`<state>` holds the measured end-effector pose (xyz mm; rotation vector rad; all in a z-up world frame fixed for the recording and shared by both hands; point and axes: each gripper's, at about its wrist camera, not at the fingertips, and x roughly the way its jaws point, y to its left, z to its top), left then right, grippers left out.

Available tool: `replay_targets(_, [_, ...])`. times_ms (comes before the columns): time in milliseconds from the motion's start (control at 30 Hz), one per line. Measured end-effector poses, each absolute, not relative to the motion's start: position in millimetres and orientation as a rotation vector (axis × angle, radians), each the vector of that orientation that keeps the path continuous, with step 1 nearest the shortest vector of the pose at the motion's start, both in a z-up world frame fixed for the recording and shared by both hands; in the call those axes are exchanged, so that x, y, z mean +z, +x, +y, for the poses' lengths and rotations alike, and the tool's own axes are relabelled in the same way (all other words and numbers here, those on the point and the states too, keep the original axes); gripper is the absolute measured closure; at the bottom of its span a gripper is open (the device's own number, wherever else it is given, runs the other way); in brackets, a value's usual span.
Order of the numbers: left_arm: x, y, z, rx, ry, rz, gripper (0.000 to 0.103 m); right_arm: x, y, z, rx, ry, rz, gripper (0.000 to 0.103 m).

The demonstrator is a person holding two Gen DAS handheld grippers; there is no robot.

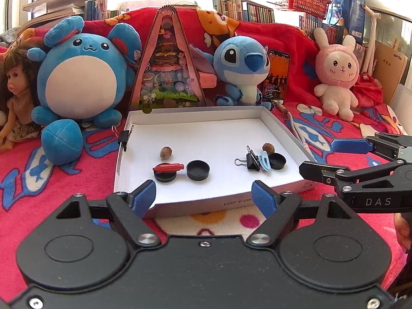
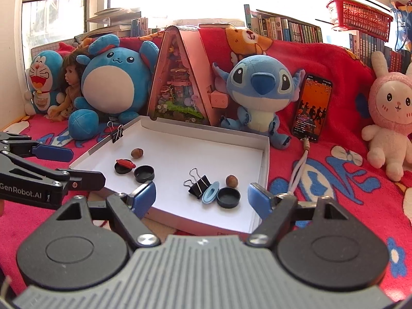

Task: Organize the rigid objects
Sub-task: 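Withdraw both tools from the box toward the remaining items on the blanket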

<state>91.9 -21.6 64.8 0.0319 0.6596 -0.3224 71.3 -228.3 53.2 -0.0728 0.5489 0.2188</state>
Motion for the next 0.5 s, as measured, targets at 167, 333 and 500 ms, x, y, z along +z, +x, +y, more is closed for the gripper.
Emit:
replay_targets(167, [52.3,63.8,-17.2,-0.313,0.061,0.657,0.021,41.0,40.4,-226.8,0.231,-0.104,0.481,0.016])
replay_targets(333, [36.2,39.2,-12.7,-0.316,0.079,0.686,0.021,17.7,12.9,-220.0,0.308,-0.151,0.467,0.016])
replay_targets(500, [28.2,22.5,-8.4,-0.341,0.093,0.706,0.038,0.4,-4.3,-210.2,0.382,-0.203,0.484,0.016])
